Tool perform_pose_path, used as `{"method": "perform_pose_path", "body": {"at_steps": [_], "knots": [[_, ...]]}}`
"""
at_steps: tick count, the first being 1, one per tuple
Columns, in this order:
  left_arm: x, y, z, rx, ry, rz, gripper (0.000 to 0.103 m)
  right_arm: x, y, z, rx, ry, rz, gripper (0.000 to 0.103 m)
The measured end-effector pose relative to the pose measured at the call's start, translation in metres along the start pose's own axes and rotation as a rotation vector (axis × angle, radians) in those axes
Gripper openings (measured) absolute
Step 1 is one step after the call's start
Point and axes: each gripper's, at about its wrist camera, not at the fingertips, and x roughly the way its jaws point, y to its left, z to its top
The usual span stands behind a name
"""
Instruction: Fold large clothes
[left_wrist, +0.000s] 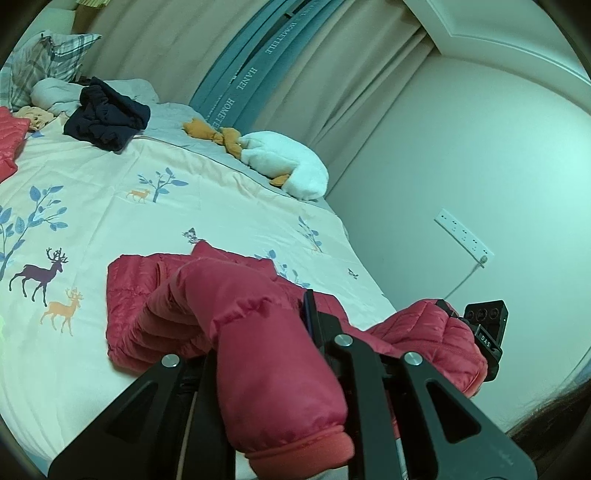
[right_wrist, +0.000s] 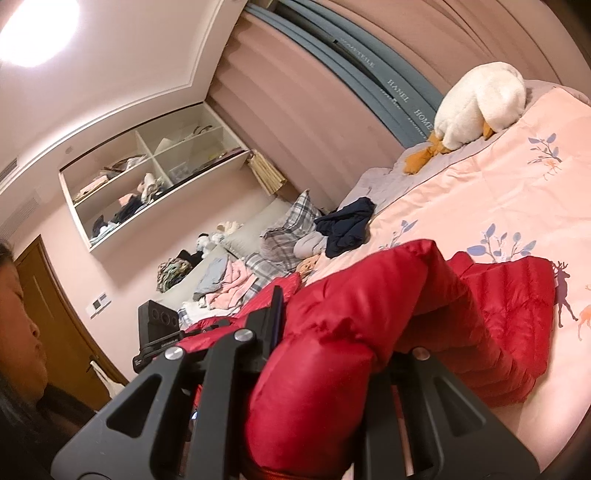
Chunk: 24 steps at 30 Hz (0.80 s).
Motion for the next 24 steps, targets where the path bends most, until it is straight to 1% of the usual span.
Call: {"method": "perform_pose_path", "body": {"at_steps": [5, 10, 12, 22, 24], "knots": [[0.014, 0.009, 0.008, -0.021, 0.002, 0.037, 0.013, 0.012, -0.017, 0.009, 0.015, -0.013, -0.044, 0.016], [0.029, 0.017, 0.019, -0.017, -0.003, 0.111, 0.013, 0.023, -0.037, 0.018, 0.039, -0.031, -0.095, 0.016], [0.036, 0.021, 0.022, -0.021, -0.002, 0.126, 0.013, 0.028, -0.045, 0.022, 0.045, -0.032, -0.108, 0.016], [0.069, 0.042, 0.037, -0.012, 0.017, 0.225, 0.013, 0.057, -0.066, 0.035, 0.026, -0.011, -0.196, 0.016], [0.075, 0.045, 0.038, -0.016, 0.024, 0.232, 0.013, 0.063, -0.072, 0.035, 0.031, -0.005, -0.211, 0.016]]}}
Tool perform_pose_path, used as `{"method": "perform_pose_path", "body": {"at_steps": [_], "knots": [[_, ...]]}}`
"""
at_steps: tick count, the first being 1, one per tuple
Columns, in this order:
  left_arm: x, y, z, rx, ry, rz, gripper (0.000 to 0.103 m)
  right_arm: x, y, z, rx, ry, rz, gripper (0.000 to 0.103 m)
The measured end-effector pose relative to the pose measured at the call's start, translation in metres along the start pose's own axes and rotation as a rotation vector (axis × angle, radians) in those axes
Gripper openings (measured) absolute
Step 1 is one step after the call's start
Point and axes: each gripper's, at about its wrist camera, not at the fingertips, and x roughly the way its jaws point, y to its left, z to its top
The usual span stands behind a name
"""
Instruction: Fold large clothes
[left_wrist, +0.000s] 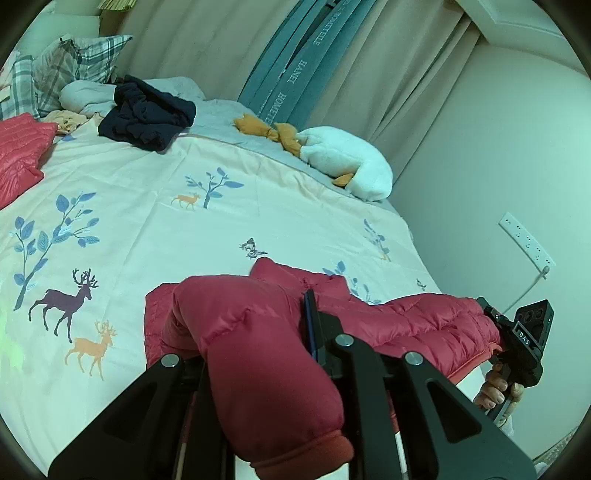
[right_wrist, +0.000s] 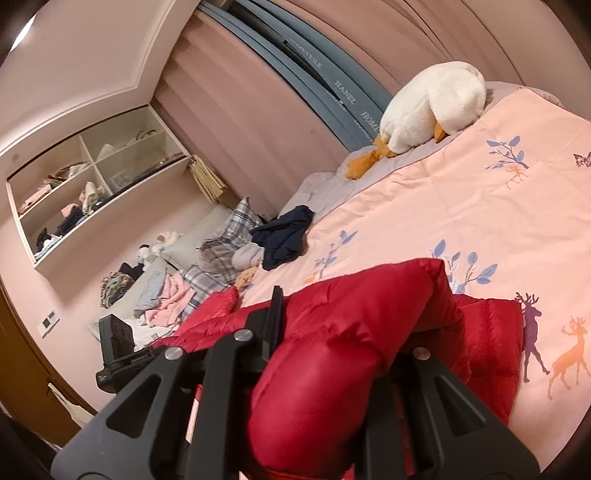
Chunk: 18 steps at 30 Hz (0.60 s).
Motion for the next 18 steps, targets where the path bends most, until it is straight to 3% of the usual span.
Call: {"method": "perform_pose_path", "body": {"at_steps": [18], "knots": [[0.054, 0.02, 0.006, -0.028, 0.067, 0.063, 0.014, 0.042, -0.034, -0.001, 0.023, 0.042, -0.102, 0.016]]}}
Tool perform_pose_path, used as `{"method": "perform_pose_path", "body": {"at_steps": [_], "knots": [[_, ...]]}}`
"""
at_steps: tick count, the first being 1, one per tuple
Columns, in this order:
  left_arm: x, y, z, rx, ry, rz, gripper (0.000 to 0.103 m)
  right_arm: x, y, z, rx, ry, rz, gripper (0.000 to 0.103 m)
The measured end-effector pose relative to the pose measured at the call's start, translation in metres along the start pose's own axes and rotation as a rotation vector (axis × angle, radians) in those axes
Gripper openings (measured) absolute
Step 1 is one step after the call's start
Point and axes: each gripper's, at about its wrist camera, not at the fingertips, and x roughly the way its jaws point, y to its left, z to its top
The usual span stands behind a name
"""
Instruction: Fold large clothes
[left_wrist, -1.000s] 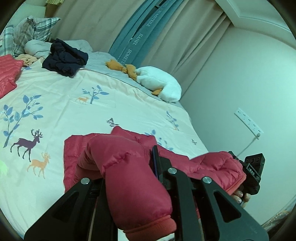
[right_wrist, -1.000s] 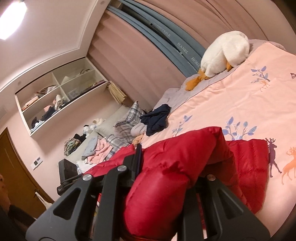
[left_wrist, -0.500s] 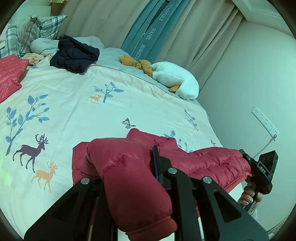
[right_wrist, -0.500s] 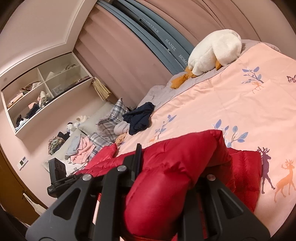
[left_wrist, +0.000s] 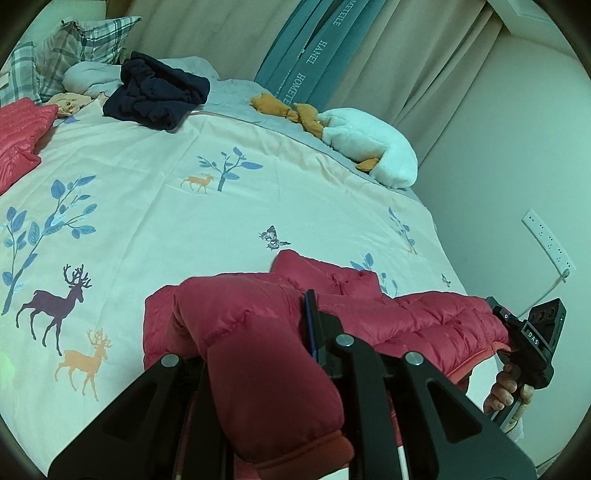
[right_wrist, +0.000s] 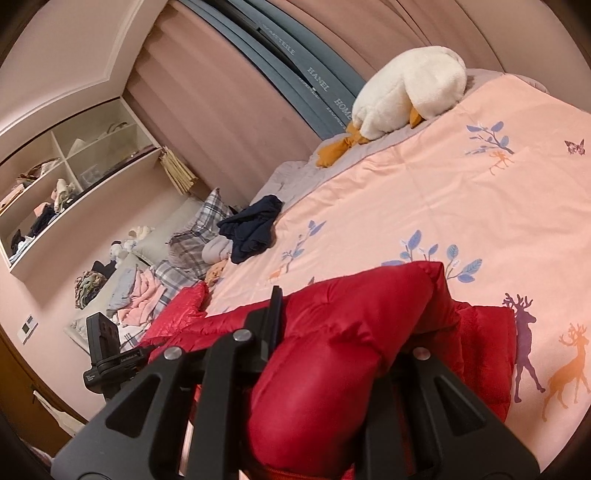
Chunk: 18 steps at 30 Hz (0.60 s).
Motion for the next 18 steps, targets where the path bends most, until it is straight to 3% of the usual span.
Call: {"method": "perform_pose_path", "body": {"at_steps": [18], "knots": [[0.057, 0.019, 0.001, -0.034, 0.073, 0.072, 0.015, 0.047, -0.033, -0.003, 0.027, 0.074, -0.112, 0.016]]}}
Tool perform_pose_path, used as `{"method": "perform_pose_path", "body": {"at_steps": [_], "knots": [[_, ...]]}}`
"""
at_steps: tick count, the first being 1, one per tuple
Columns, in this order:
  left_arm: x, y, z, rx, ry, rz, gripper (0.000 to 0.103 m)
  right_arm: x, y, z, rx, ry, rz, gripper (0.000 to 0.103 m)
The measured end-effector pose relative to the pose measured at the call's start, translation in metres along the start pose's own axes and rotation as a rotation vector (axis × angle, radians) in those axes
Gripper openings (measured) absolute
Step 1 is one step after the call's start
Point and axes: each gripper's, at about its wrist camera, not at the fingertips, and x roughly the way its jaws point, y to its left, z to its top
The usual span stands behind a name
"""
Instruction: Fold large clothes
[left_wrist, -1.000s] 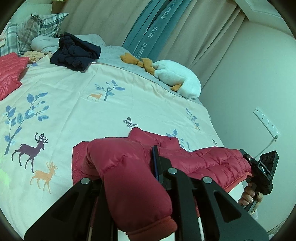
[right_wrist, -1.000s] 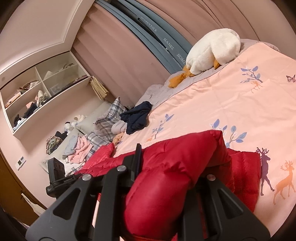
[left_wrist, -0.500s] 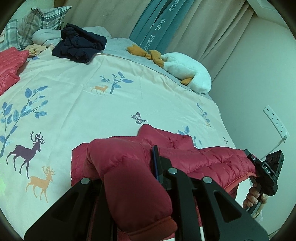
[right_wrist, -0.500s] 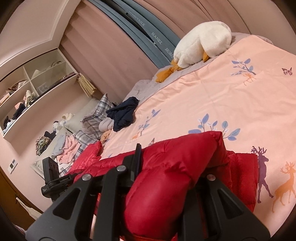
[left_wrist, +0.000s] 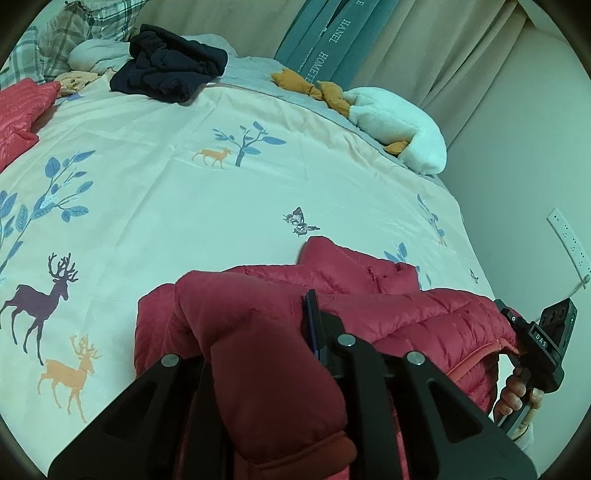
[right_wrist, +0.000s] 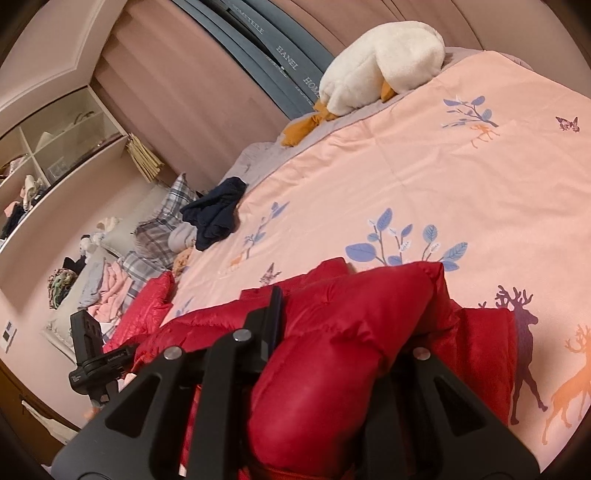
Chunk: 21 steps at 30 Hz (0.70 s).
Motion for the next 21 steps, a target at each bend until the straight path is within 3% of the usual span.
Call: {"method": "perform_pose_path", "body": {"at_steps": [21], "knots": [[0.046, 0.003, 0.01, 0.003, 0.082, 0.054, 0.019, 0.041, -0.026, -0.001, 0.052, 0.089, -0.09, 0.015]]}}
